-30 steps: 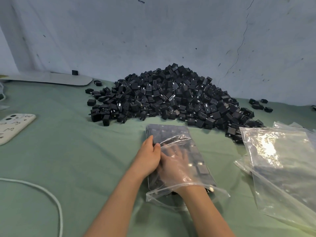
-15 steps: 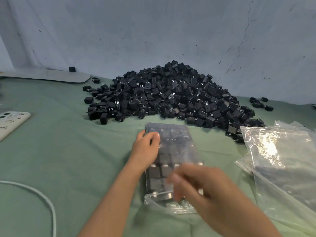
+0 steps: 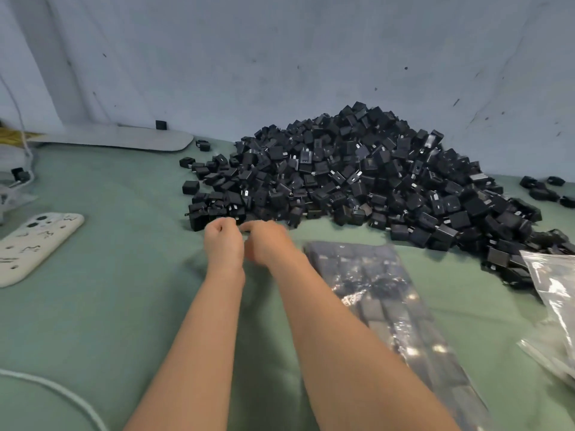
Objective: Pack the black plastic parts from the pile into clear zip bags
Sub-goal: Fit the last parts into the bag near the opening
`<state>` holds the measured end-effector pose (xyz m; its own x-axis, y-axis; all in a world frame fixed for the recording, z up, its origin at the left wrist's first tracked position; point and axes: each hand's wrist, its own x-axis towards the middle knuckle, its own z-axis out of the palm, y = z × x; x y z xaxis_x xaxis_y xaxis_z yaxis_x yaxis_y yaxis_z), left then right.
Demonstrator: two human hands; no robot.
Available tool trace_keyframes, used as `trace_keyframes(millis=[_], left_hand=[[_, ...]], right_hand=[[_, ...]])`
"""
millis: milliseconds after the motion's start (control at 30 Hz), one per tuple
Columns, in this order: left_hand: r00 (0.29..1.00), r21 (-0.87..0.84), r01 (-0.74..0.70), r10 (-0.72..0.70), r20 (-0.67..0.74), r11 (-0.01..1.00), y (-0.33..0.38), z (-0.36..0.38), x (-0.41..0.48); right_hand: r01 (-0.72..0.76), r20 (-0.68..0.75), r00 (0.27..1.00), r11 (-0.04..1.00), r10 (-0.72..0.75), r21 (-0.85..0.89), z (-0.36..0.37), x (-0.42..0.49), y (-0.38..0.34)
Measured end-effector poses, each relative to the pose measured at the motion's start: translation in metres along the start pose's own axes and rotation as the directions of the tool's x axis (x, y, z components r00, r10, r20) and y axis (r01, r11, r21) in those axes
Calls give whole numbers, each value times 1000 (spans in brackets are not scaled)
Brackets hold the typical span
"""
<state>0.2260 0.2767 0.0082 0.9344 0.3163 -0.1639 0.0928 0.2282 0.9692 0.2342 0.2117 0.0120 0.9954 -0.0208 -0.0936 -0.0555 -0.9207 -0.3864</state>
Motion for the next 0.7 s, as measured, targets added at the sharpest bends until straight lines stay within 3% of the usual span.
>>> trace_keyframes(millis=[133,200,300,367,467,533,700], left_hand=[[995,40,-49,52,-82,998,-2,-2,17],[991,192,-74,93,-91,979,-6,-4,27],[986,608,-169,144,90,776,-12,-4,37],[972,714,-235,136,194,660,-13,-4,38],[958,771,-287,168,232,569,-12,-2,31],[959,751,-281,145,244,597,-10,0,24],[921,686,-372,154,358,626,-7,0,0]], right_hand=[[-77,-8,997,996,77,-52,17,25,-1],[-115,-13,993,993,115,-17,20,29,-2],[-116,-88,989,993,115,-2,20,28,-1],[-133,-147,980,990,138,43,15,24,2],[-128,-212,967,989,139,69,5,18,6],[-125,-229,962,985,149,118,-6,11,7],[-92,-201,959,893,198,440,-34,-19,16]])
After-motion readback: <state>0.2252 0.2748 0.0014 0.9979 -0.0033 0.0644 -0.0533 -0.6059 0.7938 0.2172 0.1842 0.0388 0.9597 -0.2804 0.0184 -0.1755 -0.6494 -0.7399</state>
